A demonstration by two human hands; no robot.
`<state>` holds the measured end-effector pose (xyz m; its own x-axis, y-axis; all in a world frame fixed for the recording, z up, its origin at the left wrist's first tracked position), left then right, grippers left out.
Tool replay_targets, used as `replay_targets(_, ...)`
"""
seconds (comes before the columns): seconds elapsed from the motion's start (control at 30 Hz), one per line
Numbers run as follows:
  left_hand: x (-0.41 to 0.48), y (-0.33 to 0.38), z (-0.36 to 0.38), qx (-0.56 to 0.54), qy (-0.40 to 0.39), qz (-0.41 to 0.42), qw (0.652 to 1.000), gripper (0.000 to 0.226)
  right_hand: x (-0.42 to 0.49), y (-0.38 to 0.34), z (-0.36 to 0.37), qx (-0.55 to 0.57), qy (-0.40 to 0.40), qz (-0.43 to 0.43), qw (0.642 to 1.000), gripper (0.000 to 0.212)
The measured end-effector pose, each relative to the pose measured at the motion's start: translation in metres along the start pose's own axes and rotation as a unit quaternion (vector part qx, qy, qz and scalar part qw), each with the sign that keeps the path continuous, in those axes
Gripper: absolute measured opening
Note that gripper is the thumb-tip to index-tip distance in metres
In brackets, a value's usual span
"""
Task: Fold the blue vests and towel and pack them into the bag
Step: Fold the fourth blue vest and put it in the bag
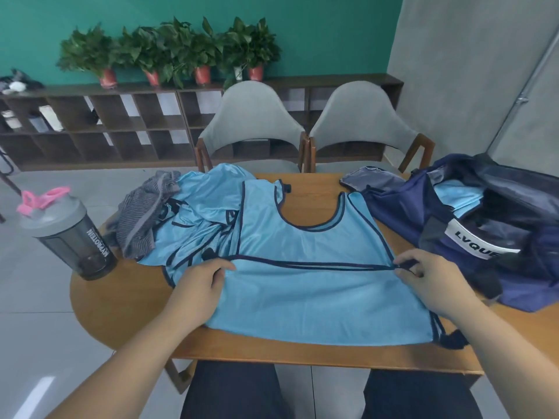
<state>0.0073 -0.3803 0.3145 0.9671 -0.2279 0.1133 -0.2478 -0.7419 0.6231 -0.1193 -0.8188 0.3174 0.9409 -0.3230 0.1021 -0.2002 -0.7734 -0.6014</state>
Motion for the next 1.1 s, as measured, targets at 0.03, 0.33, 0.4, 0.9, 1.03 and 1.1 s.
replay_targets(0.03,-0.002,-0.001,-0.004,-0.015,-0.001,-0.007,1.000,0.027,-0.003,-0.004,-0.006,0.011,0.001,0.001,1.000,0.010)
replay_targets(0.33,0.083,0.010,-0.008,-0.163,0.059,-0.117,0.978,0.036,0.077,-0.050,-0.029,0.065,0.131,-0.027,0.989,0.008)
replay_targets(0.4,0.093,0.012,0.012,-0.109,0.034,-0.115,0.987,0.031,0.097,-0.040,-0.003,0.026,0.093,-0.023,0.995,0.016)
replay_targets(0.9,0.001,0.001,0.013,0.097,0.067,0.038,0.992,0.018,0.006,-0.005,0.024,-0.113,0.065,-0.020,0.991,0.025)
replay_targets(1.03,0.010,0.019,0.006,0.194,0.121,0.067,0.971,0.028,0.014,-0.027,0.018,-0.170,0.077,-0.048,0.981,0.030)
replay_targets(1.1,0.017,0.048,0.016,0.185,0.139,0.116,0.966,0.030,0.028,-0.052,0.024,-0.161,0.086,-0.086,0.979,0.037)
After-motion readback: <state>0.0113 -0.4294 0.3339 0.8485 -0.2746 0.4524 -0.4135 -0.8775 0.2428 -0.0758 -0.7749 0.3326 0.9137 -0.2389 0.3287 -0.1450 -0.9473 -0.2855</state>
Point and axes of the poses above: each hand's wrist, its own x-axis towards the middle knuckle, its own z-axis out of the palm, y = z × x, the point moved 8 cm from there along x, towards the middle knuckle, and after that the axes turned 6 degrees about -z, right-handed, at the moved point
